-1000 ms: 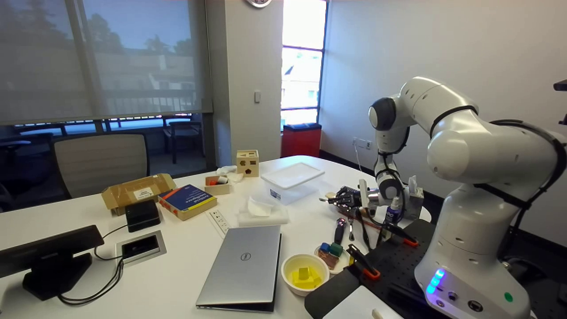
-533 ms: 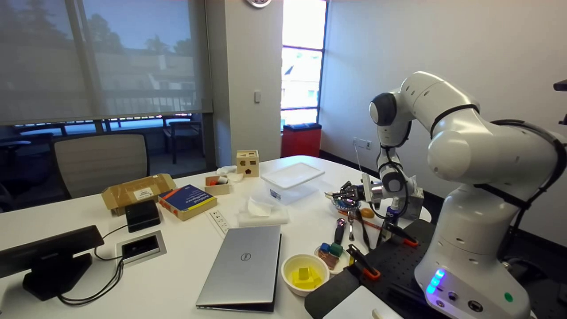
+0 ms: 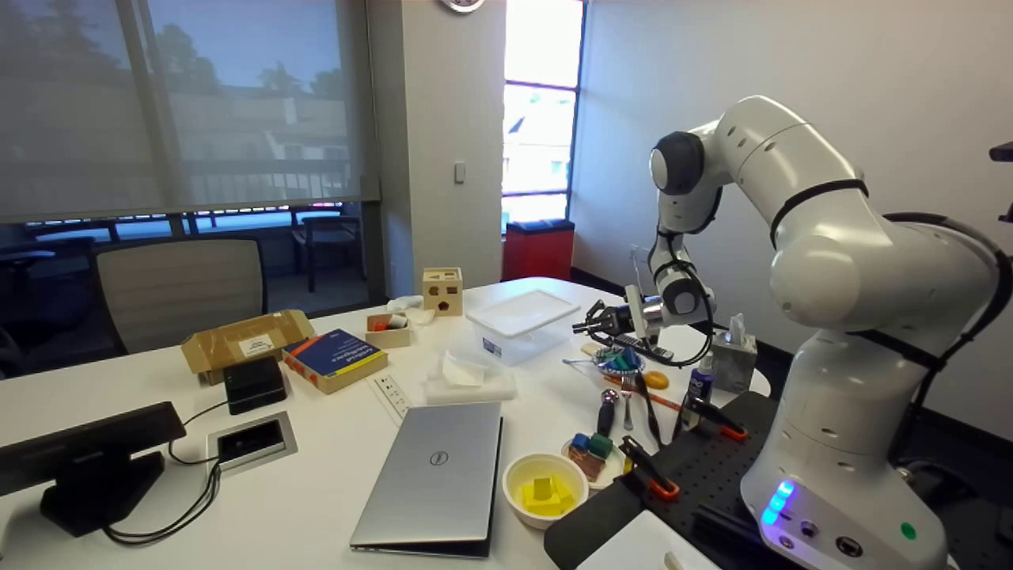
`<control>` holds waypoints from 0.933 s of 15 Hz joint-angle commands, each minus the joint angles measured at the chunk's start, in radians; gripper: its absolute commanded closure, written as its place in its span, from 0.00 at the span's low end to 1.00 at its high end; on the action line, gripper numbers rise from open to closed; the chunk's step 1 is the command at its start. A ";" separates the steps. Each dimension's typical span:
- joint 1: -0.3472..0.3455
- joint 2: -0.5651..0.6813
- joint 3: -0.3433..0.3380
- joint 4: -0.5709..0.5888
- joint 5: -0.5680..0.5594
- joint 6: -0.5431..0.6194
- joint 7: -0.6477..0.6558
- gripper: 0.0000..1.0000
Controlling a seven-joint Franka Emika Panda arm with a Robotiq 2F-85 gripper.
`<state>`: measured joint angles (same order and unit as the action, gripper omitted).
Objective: Use the silver spoon to stir the blocks in the bowl.
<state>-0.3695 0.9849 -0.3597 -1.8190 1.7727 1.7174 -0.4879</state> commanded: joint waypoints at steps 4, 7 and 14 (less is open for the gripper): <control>0.139 -0.177 0.005 -0.198 -0.077 0.154 0.004 0.97; 0.238 -0.254 0.003 -0.274 -0.120 0.357 0.066 0.97; 0.448 -0.460 0.054 -0.387 -0.466 0.880 0.472 0.27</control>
<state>0.0239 0.6356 -0.3216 -2.1271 1.4918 2.4593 -0.2104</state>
